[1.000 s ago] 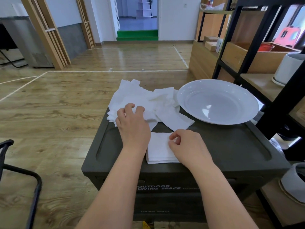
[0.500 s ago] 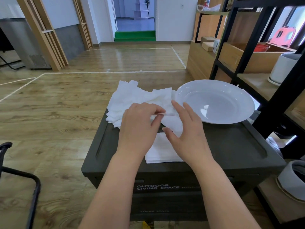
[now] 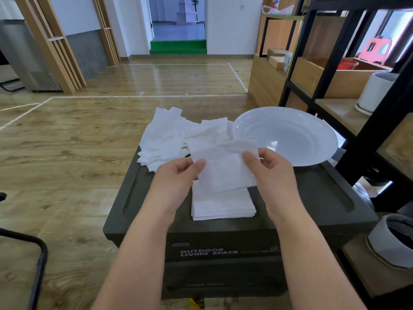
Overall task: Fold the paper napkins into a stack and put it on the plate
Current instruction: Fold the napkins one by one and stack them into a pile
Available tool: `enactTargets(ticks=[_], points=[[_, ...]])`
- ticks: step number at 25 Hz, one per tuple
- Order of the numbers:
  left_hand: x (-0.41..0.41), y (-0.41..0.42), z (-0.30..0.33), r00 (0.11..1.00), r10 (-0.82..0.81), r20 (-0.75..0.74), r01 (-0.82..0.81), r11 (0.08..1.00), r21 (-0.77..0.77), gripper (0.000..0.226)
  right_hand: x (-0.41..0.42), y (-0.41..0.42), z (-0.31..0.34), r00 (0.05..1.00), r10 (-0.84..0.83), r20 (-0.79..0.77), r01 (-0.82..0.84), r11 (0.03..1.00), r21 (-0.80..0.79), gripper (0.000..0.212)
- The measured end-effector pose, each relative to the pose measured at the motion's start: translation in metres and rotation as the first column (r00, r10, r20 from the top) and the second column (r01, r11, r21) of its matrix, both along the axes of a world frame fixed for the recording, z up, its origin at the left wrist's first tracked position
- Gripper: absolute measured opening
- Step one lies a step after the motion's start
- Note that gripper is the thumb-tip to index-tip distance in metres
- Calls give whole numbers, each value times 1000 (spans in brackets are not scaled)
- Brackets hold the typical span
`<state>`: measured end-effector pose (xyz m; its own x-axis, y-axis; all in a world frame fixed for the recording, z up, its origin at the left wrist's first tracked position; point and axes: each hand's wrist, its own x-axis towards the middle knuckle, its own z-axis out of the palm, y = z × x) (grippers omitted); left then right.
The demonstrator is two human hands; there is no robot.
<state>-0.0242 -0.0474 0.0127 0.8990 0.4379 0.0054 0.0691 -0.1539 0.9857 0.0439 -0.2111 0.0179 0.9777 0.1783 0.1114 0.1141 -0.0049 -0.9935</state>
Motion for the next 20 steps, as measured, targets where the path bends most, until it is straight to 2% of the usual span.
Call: enactTargets(ticks=[2,4,5,7,9,11,14,20], points=[[1,2,-1,998,60,-14,-60,998,-20,29,0,0,-3,999,-17,-39,14,997,-70,12],[2,3,-4,992,116,-55,-115,993,19,25,2,-1,-9,996,-73,44,84,931,-356,20],[3,3,-6,987,147,-72,-141,987,79,25,2,-1,-11,991,-86,105,127,857,-499,24],[5,2,-12,971,222,-83,-187,932,309,26,1,-1,-13,986,-70,149,149,762,-631,29],[4,0,-12,954,287,-91,-203,836,509,21,2,0,-15,991,-55,121,123,719,-684,27],[3,0,-14,943,300,-145,-165,799,579,19,2,0,-17,992,-47,113,115,676,-728,23],[3,1,-18,915,304,-264,-79,778,623,27,1,0,-19,988,-55,142,143,647,-749,22],[5,0,-19,894,300,-333,-31,783,622,30,5,0,-25,988,-42,147,142,604,-784,20]])
